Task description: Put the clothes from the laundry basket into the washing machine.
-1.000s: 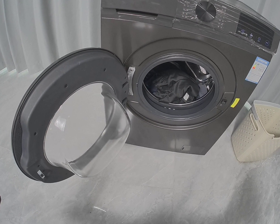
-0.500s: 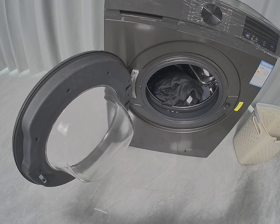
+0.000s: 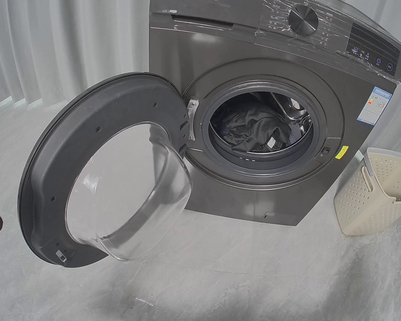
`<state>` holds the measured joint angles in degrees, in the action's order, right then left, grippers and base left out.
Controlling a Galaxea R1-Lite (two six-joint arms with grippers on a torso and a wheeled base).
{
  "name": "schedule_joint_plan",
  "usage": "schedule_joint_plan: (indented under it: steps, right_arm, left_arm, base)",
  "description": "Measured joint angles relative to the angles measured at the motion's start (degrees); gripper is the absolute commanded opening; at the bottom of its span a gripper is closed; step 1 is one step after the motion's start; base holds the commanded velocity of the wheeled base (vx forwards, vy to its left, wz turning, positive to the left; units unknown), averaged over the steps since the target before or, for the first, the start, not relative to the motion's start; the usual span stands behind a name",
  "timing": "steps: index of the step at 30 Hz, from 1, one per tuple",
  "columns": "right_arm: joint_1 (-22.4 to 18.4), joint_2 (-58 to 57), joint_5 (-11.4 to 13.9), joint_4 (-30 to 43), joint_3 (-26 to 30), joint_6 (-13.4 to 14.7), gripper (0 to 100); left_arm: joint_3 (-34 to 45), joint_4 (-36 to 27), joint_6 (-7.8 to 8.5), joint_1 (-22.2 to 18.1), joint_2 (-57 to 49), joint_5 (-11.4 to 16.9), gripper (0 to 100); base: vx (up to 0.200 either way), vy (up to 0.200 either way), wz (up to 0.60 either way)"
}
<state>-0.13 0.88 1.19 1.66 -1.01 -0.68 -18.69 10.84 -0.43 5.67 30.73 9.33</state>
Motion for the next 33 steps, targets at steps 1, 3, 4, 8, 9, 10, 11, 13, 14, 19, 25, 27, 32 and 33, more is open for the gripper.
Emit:
schedule_joint_plan:
  steps: [1, 3, 4, 8, 9, 10, 11, 13, 14, 19, 25, 27, 32, 33]
  right_arm:
    - [0.0, 0.0, 0.0, 0.0, 0.0, 0.0, 100]
    - [0.0, 0.0, 0.0, 0.0, 0.0, 0.0, 100]
    - [0.0, 0.0, 0.0, 0.0, 0.0, 0.0, 100]
    - [0.0, 0.0, 0.0, 0.0, 0.0, 0.0, 100]
    - [0.0, 0.0, 0.0, 0.0, 0.0, 0.0, 100]
    - [0.0, 0.0, 0.0, 0.0, 0.0, 0.0, 100]
    - [0.0, 0.0, 0.0, 0.0, 0.0, 0.0, 100]
    - [0.0, 0.0, 0.0, 0.0, 0.0, 0.0, 100]
    - [0.0, 0.0, 0.0, 0.0, 0.0, 0.0, 100]
    - [0.1, 0.0, 0.0, 0.0, 0.0, 0.0, 100]
    - [0.0, 0.0, 0.0, 0.0, 0.0, 0.0, 100]
    - [0.0, 0.0, 0.0, 0.0, 0.0, 0.0, 100]
    - [0.1, 0.0, 0.0, 0.0, 0.0, 0.0, 100]
    - [0.1, 0.0, 0.0, 0.0, 0.0, 0.0, 100]
  left_arm:
    - [-0.4, 1.7, -0.06, 0.3, 2.5, 0.4, 100]
    - [-1.0, 4.6, -0.15, 0.7, 6.9, 1.1, 100]
    - [-1.5, 6.1, -0.2, 0.9, 9.5, 1.5, 100]
    - [-2.8, 10.0, -0.28, 1.4, 16.3, 3.2, 100]
    - [-3.2, 10.8, -0.3, 1.5, 18.2, 3.8, 100]
    - [-3.4, 11.4, -0.3, 1.6, 19.5, 4.1, 100]
    - [-3.8, 12.1, -0.33, 1.6, 20.9, 4.6, 100]
    - [-4.2, 13.1, -0.37, 1.7, 23.2, 5.7, 100]
    - [-4.4, 13.7, -0.39, 1.8, 24.2, 6.3, 100]
    - [-4.5, 14.1, -0.35, 3.1, 27.0, 9.4, 100]
    - [-4.1, 14.2, -0.52, 9.4, 27.5, 9.8, 100]
    - [-3.9, 14.0, -0.9, 12.3, 26.9, 9.9, 100]
    - [-3.4, 13.6, -2.66, 20.0, 24.7, 9.5, 100]
    - [-3.3, 13.5, -2.77, 20.9, 24.4, 9.4, 100]
  base:
    - [0.0, 0.0, 0.0]
    - [0.0, 0.0, 0.0]
    - [0.0, 0.0, 0.0]
    - [0.0, 0.0, 0.0]
    - [0.0, 0.0, 0.0]
    - [0.0, 0.0, 0.0]
    - [0.0, 0.0, 0.0]
    - [0.0, 0.0, 0.0]
    - [0.0, 0.0, 0.0]
    - [0.0, 0.0, 0.0]
    - [0.0, 0.0, 0.0]
    - [0.0, 0.0, 0.0]
    - [0.0, 0.0, 0.0]
    - [0.0, 0.0, 0.0]
